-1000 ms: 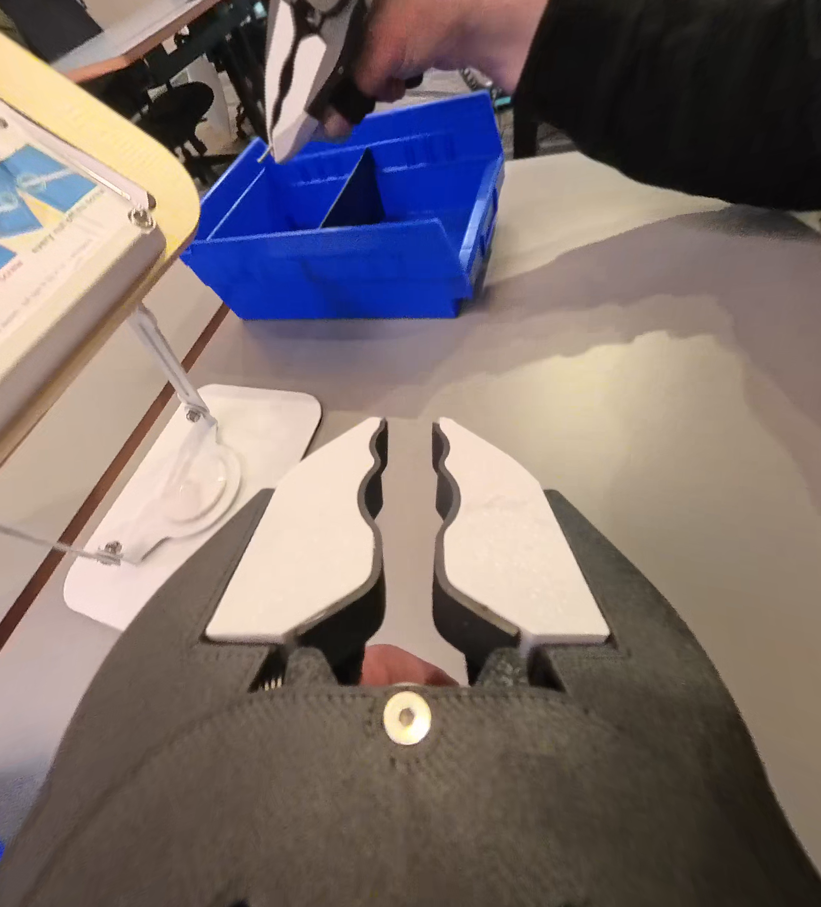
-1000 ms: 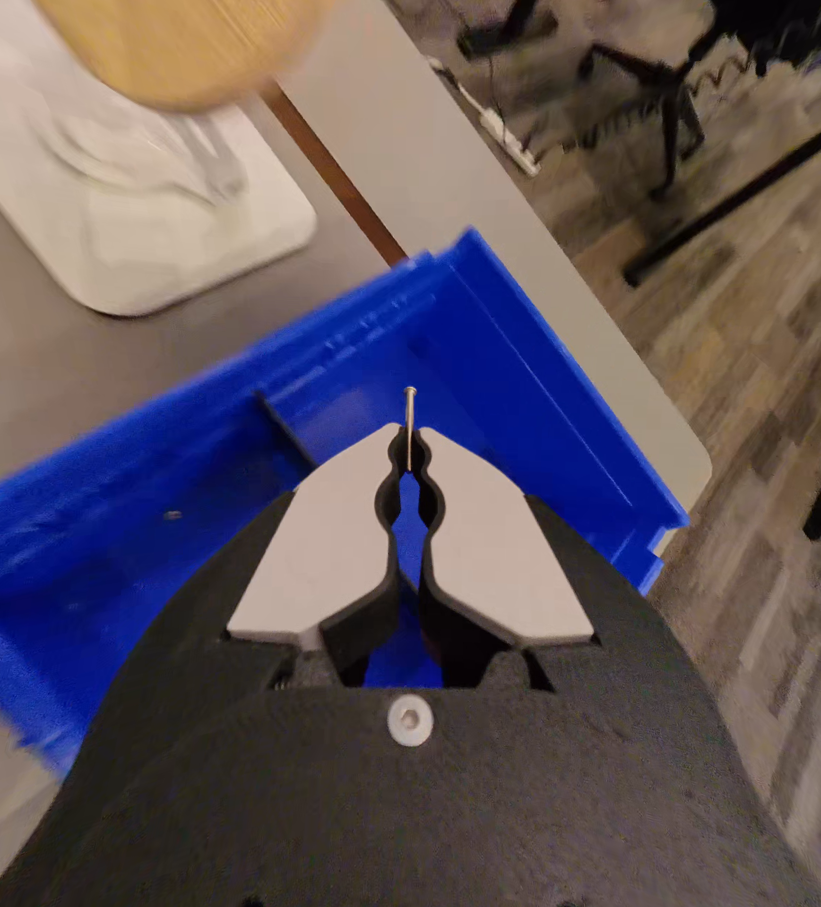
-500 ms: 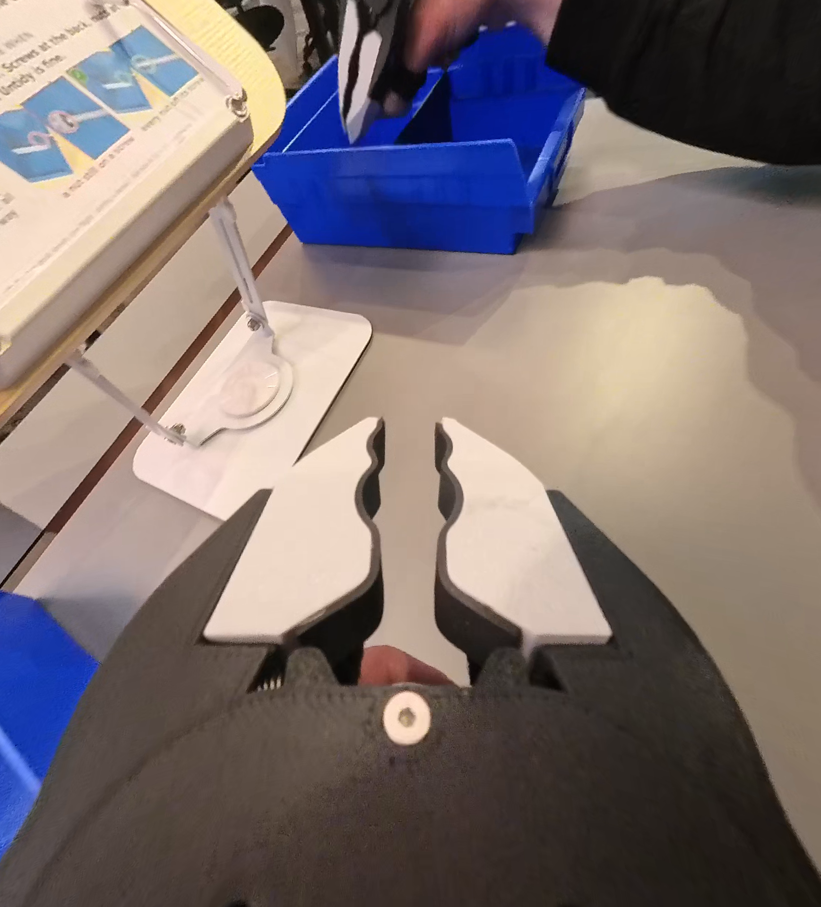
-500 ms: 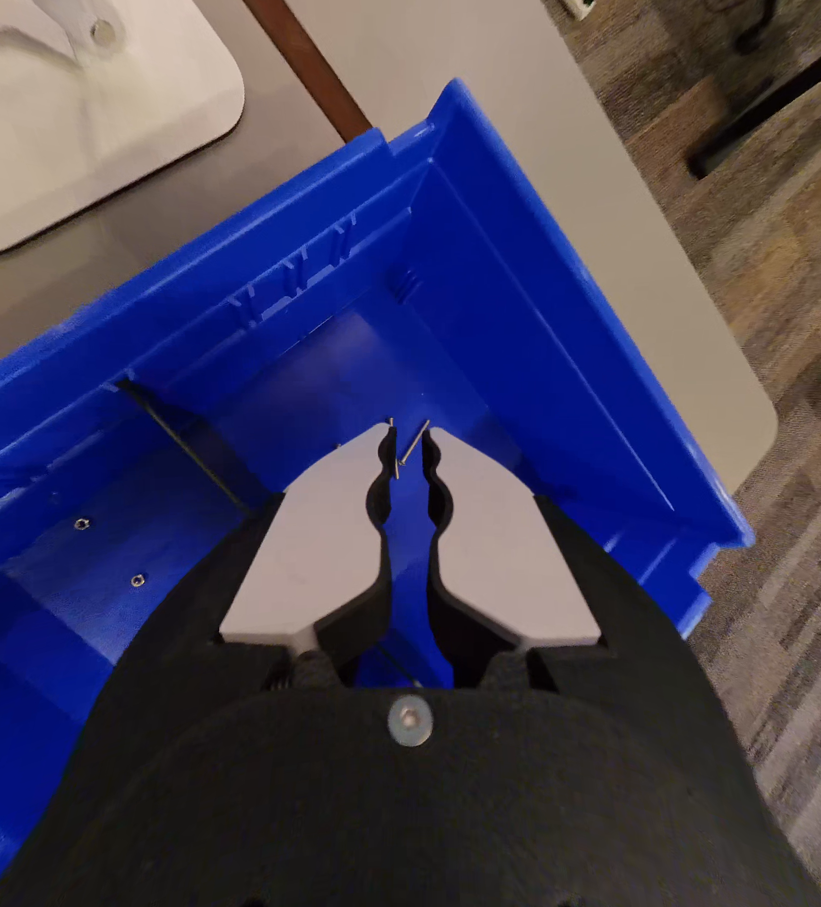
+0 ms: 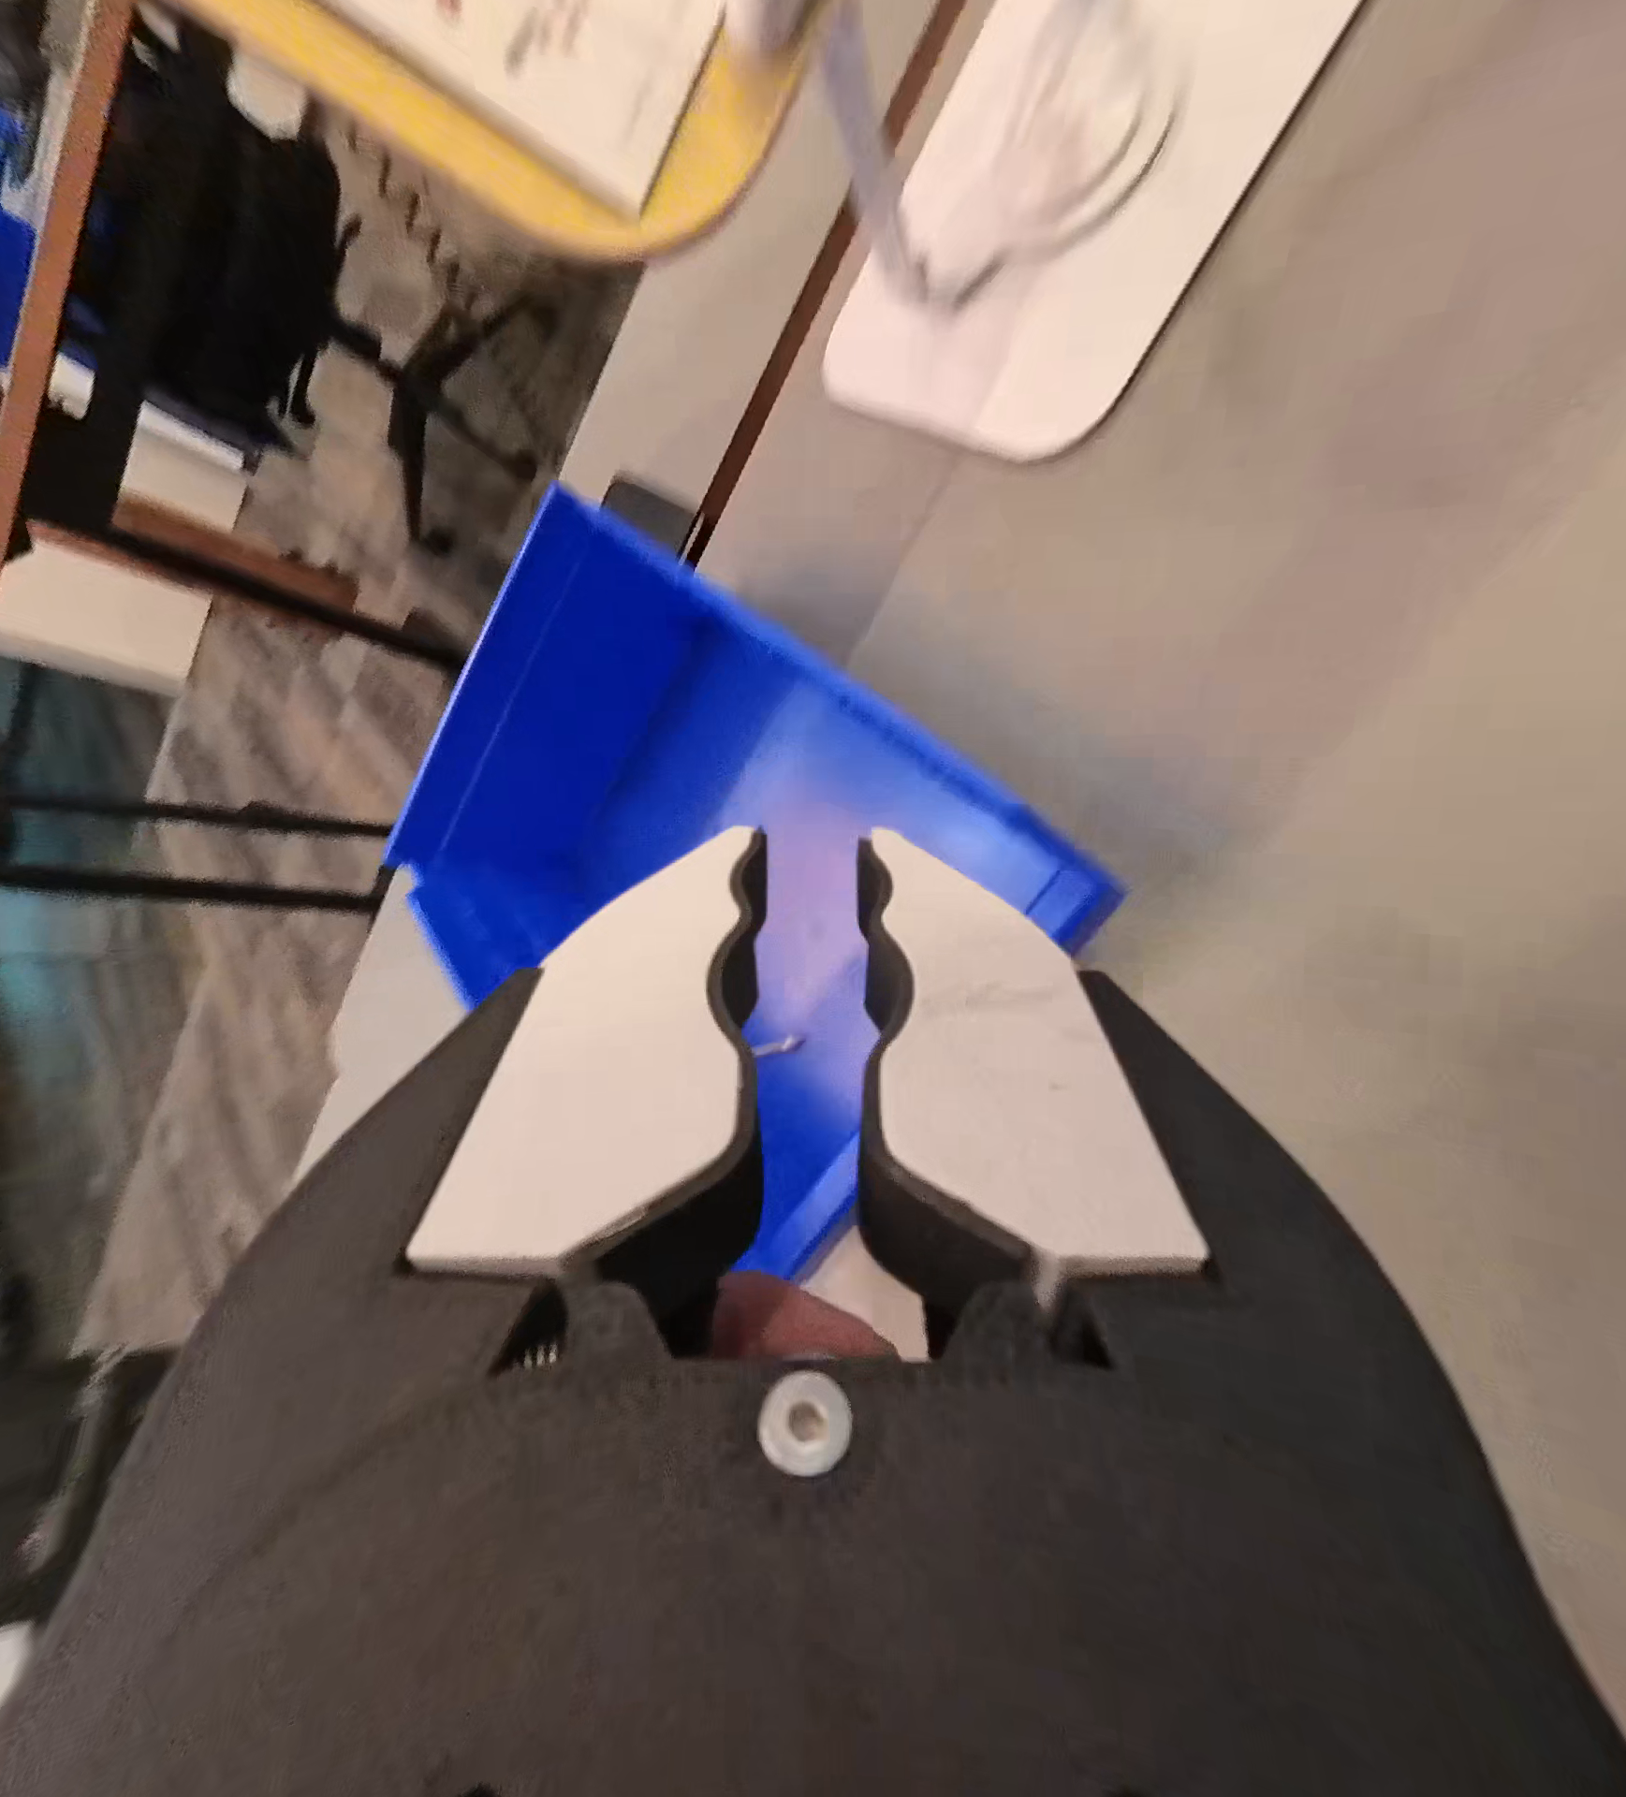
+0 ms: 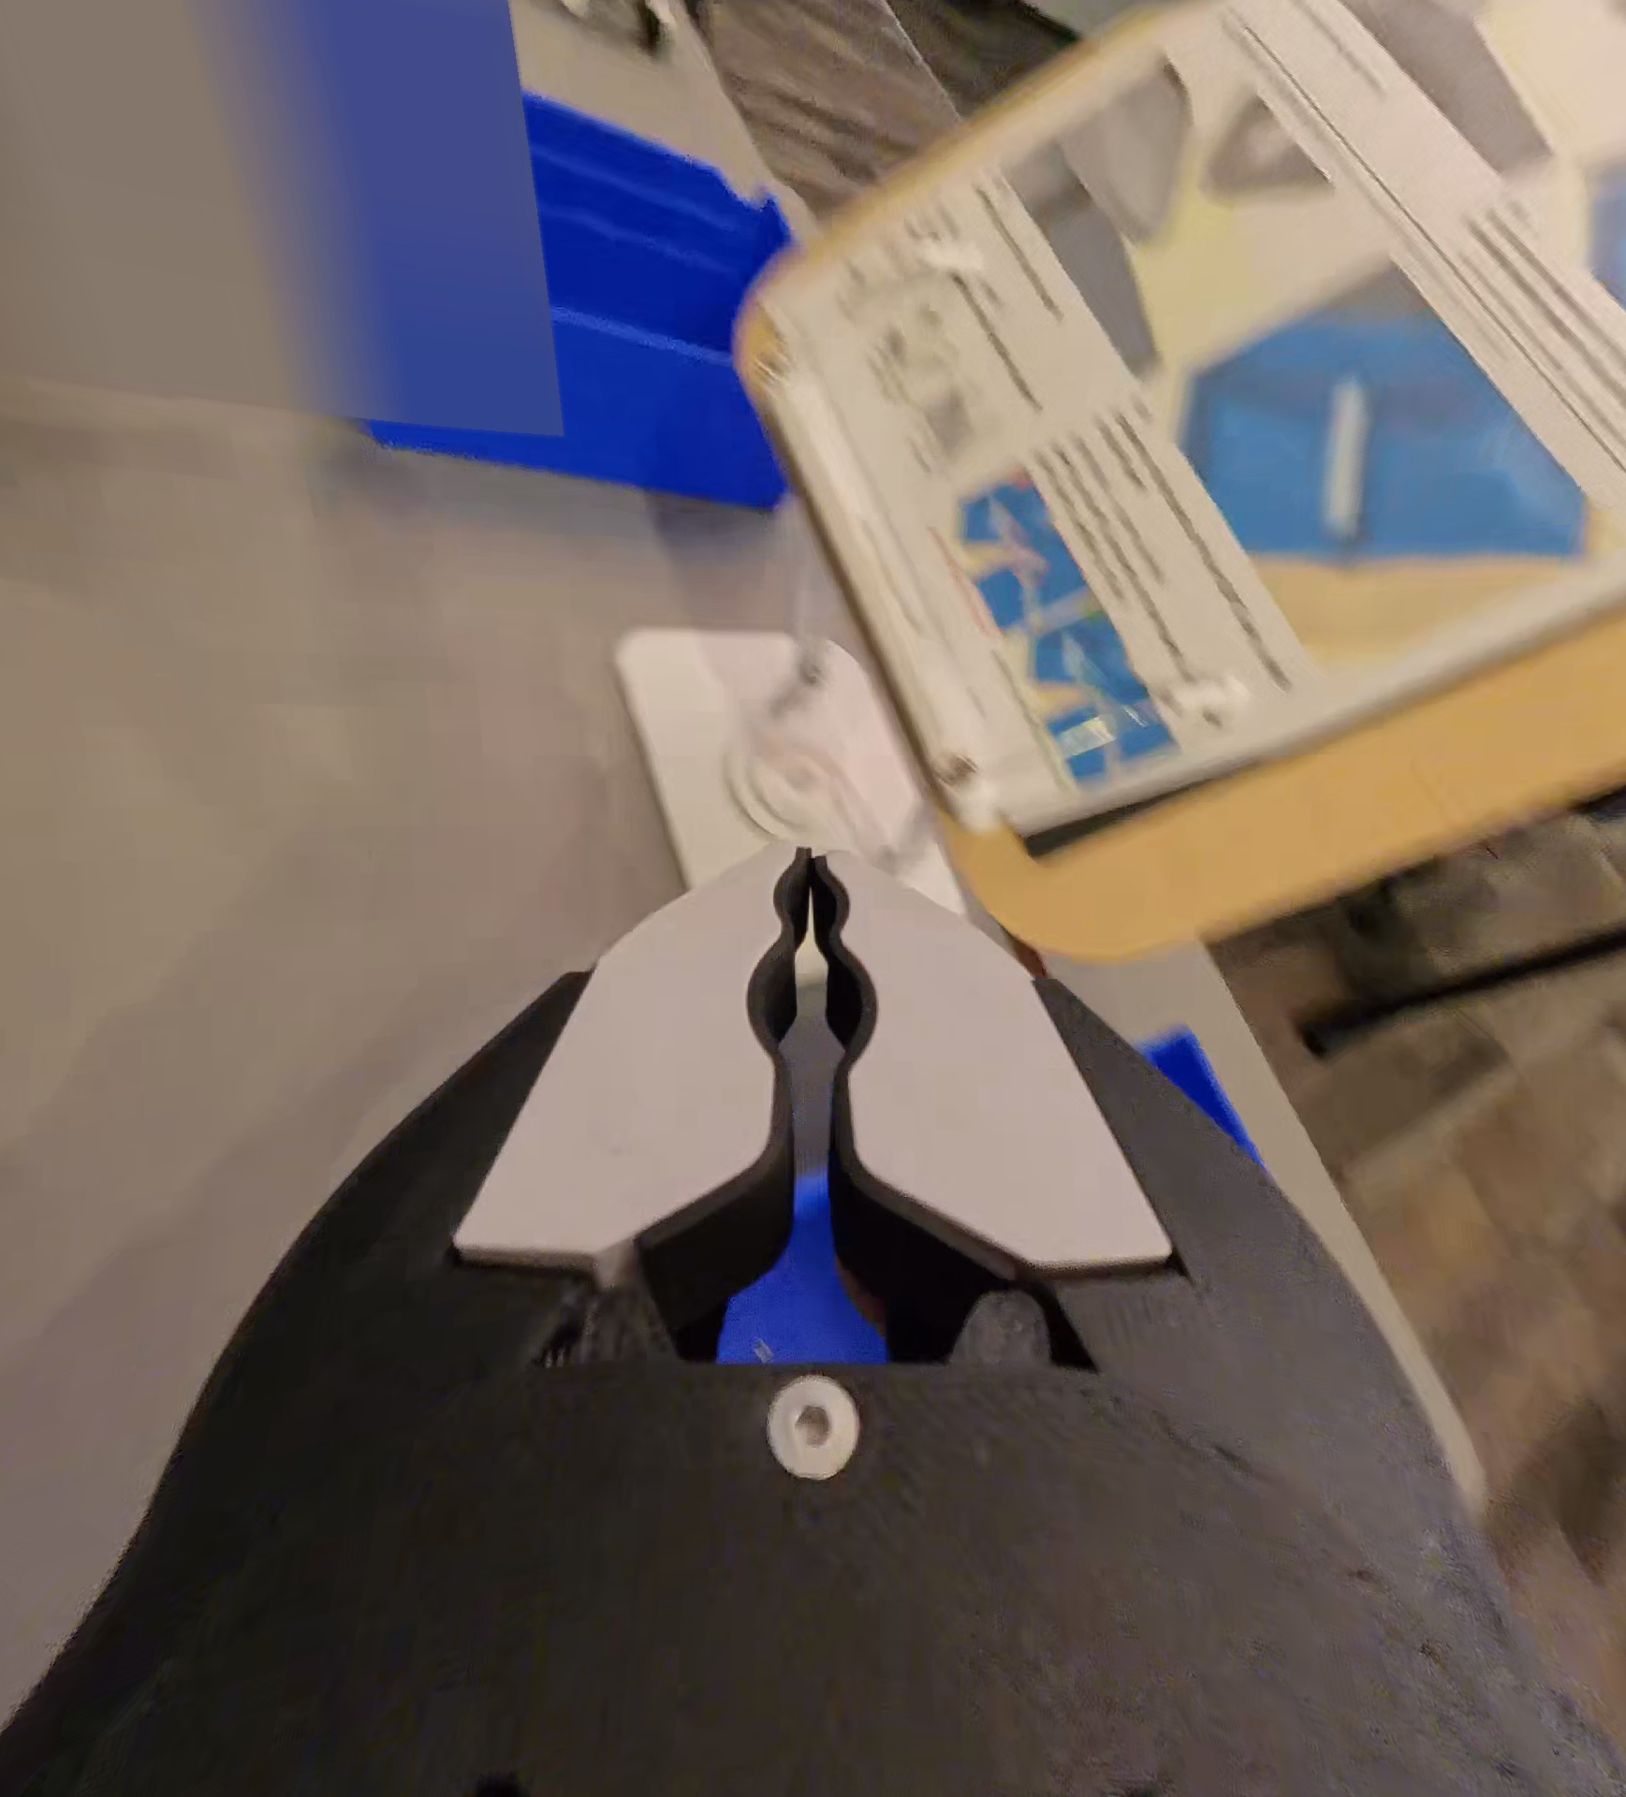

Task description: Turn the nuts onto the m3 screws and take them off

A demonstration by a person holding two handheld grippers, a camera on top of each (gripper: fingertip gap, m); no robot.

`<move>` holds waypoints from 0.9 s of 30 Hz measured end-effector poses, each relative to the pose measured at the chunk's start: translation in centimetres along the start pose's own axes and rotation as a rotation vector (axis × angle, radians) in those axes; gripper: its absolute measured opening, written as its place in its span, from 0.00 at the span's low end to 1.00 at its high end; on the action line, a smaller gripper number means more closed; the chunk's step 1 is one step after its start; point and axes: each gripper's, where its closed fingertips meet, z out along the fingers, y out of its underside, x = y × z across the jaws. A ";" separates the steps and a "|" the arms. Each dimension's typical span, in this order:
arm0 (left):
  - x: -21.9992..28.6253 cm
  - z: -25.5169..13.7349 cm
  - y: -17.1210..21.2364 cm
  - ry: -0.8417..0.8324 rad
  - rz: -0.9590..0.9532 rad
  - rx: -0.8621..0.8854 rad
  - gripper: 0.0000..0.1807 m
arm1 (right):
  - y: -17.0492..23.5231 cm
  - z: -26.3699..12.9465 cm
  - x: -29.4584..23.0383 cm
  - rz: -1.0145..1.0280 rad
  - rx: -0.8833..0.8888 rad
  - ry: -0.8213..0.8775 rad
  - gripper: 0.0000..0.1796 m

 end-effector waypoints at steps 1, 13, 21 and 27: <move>-0.8 0.3 1.1 -0.005 0.019 -0.050 0.09 | -1.2 0.6 -2.0 -0.005 0.041 -0.066 0.00; -3.1 8.2 10.1 0.393 0.540 -0.520 0.06 | -2.3 10.0 -16.6 0.145 0.210 -0.597 0.00; -2.2 10.8 16.1 0.603 0.668 -0.687 0.13 | -0.5 11.8 -18.5 0.234 0.233 -0.684 0.00; -2.4 12.0 18.3 0.626 0.723 -0.752 0.11 | -0.5 12.0 -18.7 0.255 0.252 -0.705 0.00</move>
